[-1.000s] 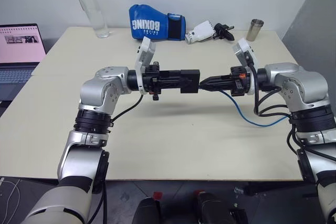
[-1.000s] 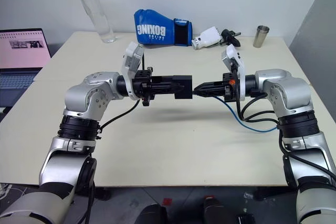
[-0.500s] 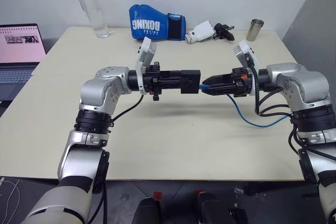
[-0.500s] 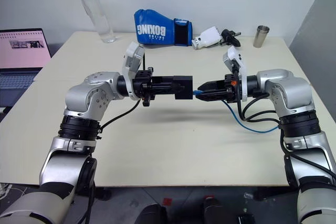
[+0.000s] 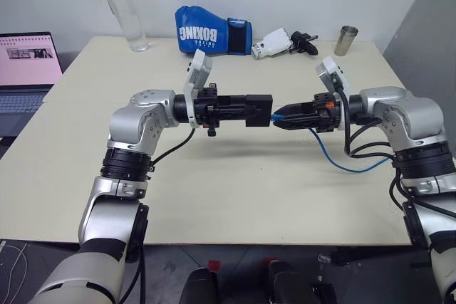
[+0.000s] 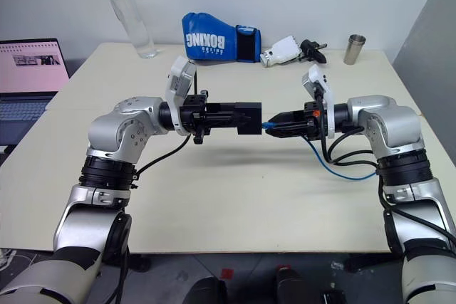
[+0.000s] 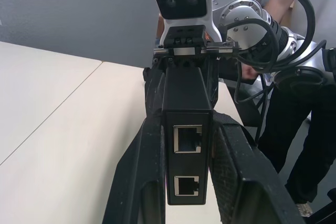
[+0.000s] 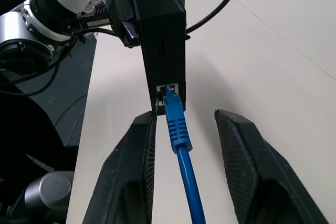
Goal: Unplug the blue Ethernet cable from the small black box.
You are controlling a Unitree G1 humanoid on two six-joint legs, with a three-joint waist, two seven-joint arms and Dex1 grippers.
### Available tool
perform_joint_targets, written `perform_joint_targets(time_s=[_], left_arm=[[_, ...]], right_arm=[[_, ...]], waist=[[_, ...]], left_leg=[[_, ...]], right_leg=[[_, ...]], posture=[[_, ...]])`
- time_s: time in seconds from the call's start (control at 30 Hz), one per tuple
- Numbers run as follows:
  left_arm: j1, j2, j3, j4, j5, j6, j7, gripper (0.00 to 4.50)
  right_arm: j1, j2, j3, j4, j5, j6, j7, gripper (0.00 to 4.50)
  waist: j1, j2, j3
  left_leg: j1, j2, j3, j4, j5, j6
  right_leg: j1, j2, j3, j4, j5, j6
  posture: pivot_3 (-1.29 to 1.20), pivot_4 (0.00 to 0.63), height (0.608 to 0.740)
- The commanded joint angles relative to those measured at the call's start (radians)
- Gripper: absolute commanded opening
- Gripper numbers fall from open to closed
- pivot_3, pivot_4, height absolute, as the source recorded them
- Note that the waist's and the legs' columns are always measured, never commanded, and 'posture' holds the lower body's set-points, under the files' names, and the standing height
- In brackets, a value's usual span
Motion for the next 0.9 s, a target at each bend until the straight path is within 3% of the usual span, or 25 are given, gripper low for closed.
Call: perform_joint_targets(time_s=[0.03, 0.17, 0.5, 0.57, 0.7, 0.9], left_arm=[[-0.031, 0.001, 0.012, -0.024, -0.011, -0.013, 0.0, 0.79], [-0.027, 0.002, 0.013, -0.025, -0.011, -0.015, -0.001, 0.79], [-0.027, 0.002, 0.011, -0.024, -0.008, -0.019, -0.004, 0.79], [-0.028, 0.002, 0.011, -0.021, -0.007, -0.021, -0.005, 0.79], [-0.03, 0.001, 0.01, -0.021, -0.006, -0.02, -0.007, 0.79], [-0.031, 0.003, 0.008, -0.021, -0.005, -0.019, -0.009, 0.79]], right_arm=[[-0.029, -0.008, -0.021, -0.015, 0.016, 0.013, 0.016, 0.84], [-0.031, -0.01, -0.022, -0.017, 0.021, 0.025, 0.024, 0.03], [-0.032, -0.017, -0.022, -0.021, 0.021, 0.037, 0.036, 0.02], [-0.032, -0.019, -0.022, -0.025, 0.025, 0.045, 0.04, 0.72], [-0.033, -0.014, -0.029, -0.028, 0.03, 0.057, 0.033, 1.49], [-0.042, -0.004, -0.037, -0.029, 0.038, 0.078, 0.024, 1.49]], waist=[[0.001, 0.0, 0.0], [0.001, 0.0, 0.0], [0.001, 0.0, 0.0], [0.001, 0.0, 0.0], [0.001, 0.0, 0.0], [0.001, 0.0, 0.0]], left_leg=[[0.0, 0.0, 0.0, 0.0, 0.0, 0.0], [0.0, 0.0, 0.0, 0.0, 0.0, 0.0], [0.0, 0.0, 0.0, 0.0, 0.0, 0.0], [0.0, 0.0, 0.0, 0.0, 0.0, 0.0], [0.0, 0.0, 0.0, 0.0, 0.0, 0.0], [0.0, 0.0, 0.0, 0.0, 0.0, 0.0]], right_leg=[[0.0, 0.0, 0.0, 0.0, 0.0, 0.0], [0.0, 0.0, 0.0, 0.0, 0.0, 0.0], [0.0, 0.0, 0.0, 0.0, 0.0, 0.0], [0.0, 0.0, 0.0, 0.0, 0.0, 0.0], [0.0, 0.0, 0.0, 0.0, 0.0, 0.0], [0.0, 0.0, 0.0, 0.0, 0.0, 0.0]], posture=[[0.0, 0.15, 0.74], [0.0, 0.15, 0.74], [0.0, 0.15, 0.74], [0.0, 0.15, 0.74], [0.0, 0.15, 0.74], [0.0, 0.15, 0.74]])
